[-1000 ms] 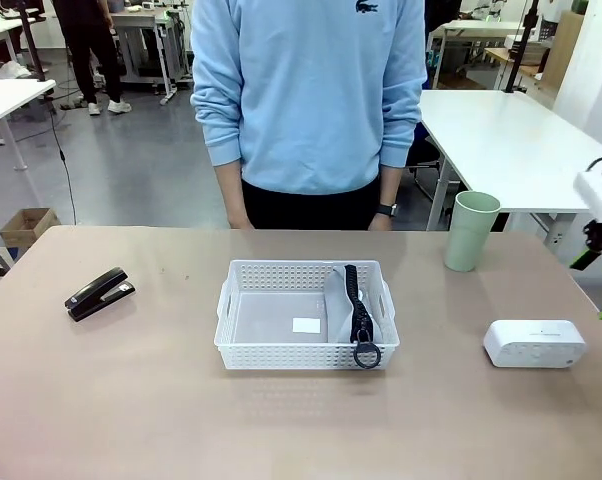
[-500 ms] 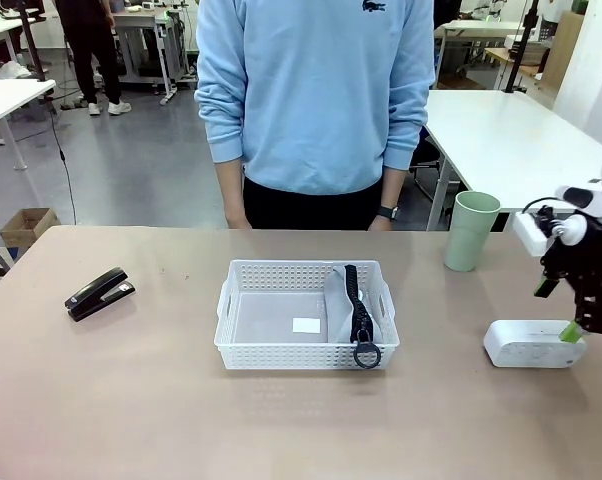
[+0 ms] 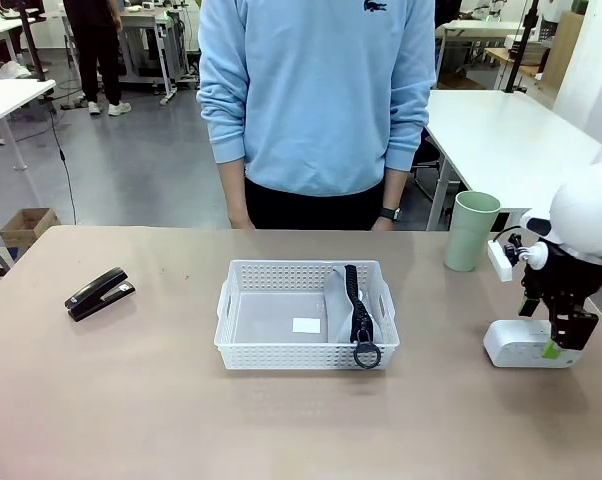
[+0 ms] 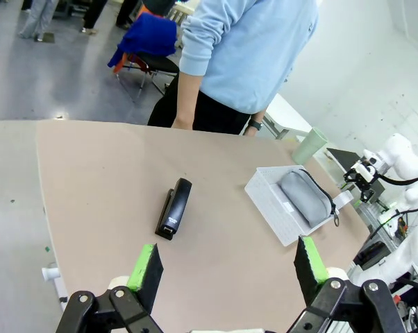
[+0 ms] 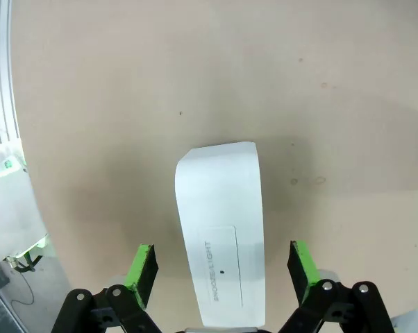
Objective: Efficiently arrange items inside the basket to fit them all.
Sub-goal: Pick up the Digital clock and place it inside the Organizing basket.
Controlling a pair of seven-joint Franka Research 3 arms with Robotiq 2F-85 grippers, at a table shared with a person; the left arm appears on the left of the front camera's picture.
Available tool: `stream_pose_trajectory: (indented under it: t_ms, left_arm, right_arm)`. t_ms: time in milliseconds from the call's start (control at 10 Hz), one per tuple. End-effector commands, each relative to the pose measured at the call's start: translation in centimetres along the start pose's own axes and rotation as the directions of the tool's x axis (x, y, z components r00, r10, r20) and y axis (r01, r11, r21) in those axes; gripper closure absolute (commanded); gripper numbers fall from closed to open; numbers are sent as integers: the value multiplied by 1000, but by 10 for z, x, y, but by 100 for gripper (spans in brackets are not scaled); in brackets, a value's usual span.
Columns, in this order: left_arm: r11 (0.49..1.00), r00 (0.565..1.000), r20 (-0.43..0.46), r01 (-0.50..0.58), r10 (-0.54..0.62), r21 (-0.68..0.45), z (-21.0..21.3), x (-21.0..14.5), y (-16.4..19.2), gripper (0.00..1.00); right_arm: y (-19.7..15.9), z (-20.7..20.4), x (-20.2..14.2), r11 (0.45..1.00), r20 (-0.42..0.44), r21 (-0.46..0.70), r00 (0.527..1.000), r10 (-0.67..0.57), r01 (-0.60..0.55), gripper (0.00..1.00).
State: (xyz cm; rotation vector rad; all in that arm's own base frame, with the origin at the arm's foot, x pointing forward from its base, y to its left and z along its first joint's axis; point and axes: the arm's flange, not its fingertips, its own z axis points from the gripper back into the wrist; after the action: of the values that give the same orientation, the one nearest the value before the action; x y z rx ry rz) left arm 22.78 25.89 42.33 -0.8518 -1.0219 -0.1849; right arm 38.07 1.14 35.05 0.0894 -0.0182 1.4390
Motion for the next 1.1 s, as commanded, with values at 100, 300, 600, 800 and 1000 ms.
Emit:
stream_pose_trajectory:
  t_ms: [100,300,600,800,1000]
  left_arm:
    - [1000,999,25,20,-20,-9,0,2,0,0]
    - [1000,999,25,20,-20,-9,0,2,0,0]
    - [1000,999,25,20,-20,-9,0,2,0,0]
    - [1000,999,25,20,-20,-9,0,2,0,0]
    - [1000,999,25,20,-20,-9,0,2,0,0]
  right_arm:
    - [39,-42,-6,1000,-12,-22,1000,4,-4,0]
    - [41,-57,-6,1000,-41,-8,999,-10,9,0]
    - [44,-63,-6,1000,-59,-8,998,4,-4,0]
    - [44,-63,-6,1000,-57,-11,998,3,-4,0]
    - [45,-62,-5,999,-75,-22,997,26,-28,58]
